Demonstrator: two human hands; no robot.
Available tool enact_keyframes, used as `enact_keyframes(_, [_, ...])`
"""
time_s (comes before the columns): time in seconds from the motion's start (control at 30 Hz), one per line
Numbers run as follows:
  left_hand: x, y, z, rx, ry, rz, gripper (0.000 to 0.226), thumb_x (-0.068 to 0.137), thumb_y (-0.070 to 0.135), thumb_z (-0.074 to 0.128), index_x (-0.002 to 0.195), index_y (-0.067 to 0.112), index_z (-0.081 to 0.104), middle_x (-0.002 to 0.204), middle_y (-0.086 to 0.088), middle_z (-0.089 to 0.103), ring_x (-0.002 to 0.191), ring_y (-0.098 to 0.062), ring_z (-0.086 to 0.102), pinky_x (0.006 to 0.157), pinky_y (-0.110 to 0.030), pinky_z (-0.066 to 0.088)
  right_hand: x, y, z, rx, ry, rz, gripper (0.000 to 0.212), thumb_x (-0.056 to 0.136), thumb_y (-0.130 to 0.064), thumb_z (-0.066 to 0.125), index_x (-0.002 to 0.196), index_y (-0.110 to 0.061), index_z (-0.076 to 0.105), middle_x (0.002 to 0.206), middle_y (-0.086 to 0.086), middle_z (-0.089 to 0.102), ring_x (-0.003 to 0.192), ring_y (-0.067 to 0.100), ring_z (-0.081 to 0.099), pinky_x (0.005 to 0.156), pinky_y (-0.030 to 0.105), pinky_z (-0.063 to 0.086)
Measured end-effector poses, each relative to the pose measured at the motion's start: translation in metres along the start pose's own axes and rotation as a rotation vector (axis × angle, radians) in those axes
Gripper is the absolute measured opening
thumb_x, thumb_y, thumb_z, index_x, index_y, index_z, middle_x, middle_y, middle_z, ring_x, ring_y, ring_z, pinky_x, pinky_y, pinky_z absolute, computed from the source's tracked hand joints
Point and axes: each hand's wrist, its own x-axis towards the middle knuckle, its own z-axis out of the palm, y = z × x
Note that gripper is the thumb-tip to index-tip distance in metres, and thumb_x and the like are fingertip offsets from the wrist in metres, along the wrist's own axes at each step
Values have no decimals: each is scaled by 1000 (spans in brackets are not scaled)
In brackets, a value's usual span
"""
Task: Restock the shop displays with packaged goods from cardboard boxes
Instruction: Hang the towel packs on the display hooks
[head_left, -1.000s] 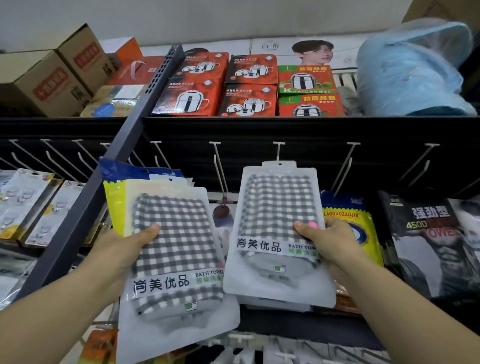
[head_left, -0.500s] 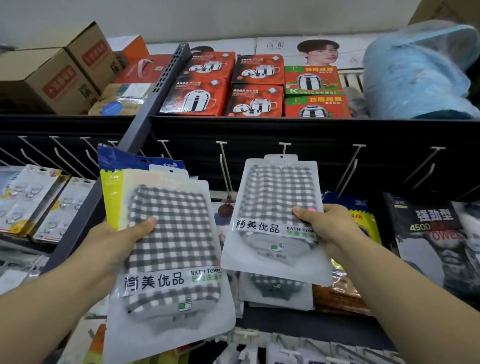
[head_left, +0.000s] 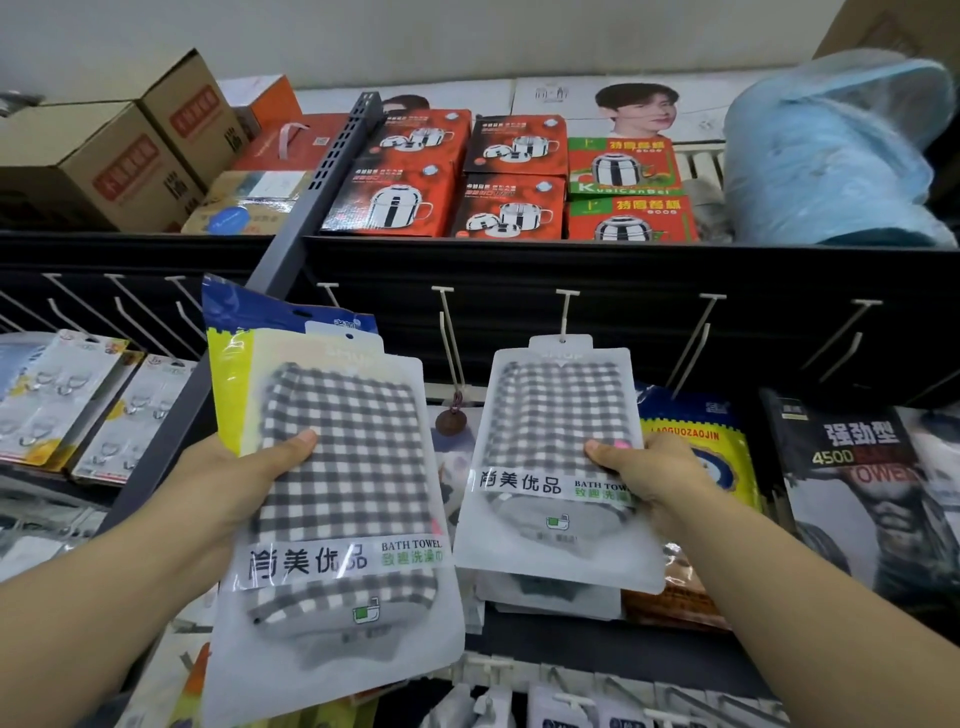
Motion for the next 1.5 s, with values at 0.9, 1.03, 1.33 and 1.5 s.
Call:
enact_keyframes(0.9, [8, 2, 9, 49, -54, 17, 20, 82, 19, 70, 93, 4, 68, 77, -19, 73, 59, -32, 71, 56, -38, 56, 64, 77, 29, -411, 51, 85, 42, 91, -26, 64, 117, 4, 51, 99, 14, 51, 83, 25, 45, 69, 28, 36])
enact_keyframes(1.03, [7, -4, 11, 57, -60, 22, 18, 83, 19, 70, 95, 5, 67, 77, -16, 74, 60, -29, 71, 61, -38, 54, 55, 80, 26, -477, 135, 36, 48, 82, -11, 72, 117, 1, 40, 109, 16, 49, 90, 29, 49, 73, 32, 42])
enact_keyframes(1.33, [0, -19, 26, -17, -34, -30, 40, 78, 21, 76, 110, 3, 61, 86, -18, 74, 68, -32, 72, 52, -35, 56, -29, 37, 35, -412, -209, -286, 60, 86, -46, 62, 132, -14, 42, 107, 0, 59, 87, 13, 58, 69, 22, 50])
enact_keyframes(1.5, [-11, -20, 40, -7, -78, -98, 35, 78, 24, 76, 100, -1, 66, 76, -16, 74, 62, -29, 72, 44, -31, 54, -69, 31, 50, -265, -479, -123, 54, 75, -64, 64, 108, -22, 55, 98, -10, 64, 85, 6, 63, 66, 21, 51])
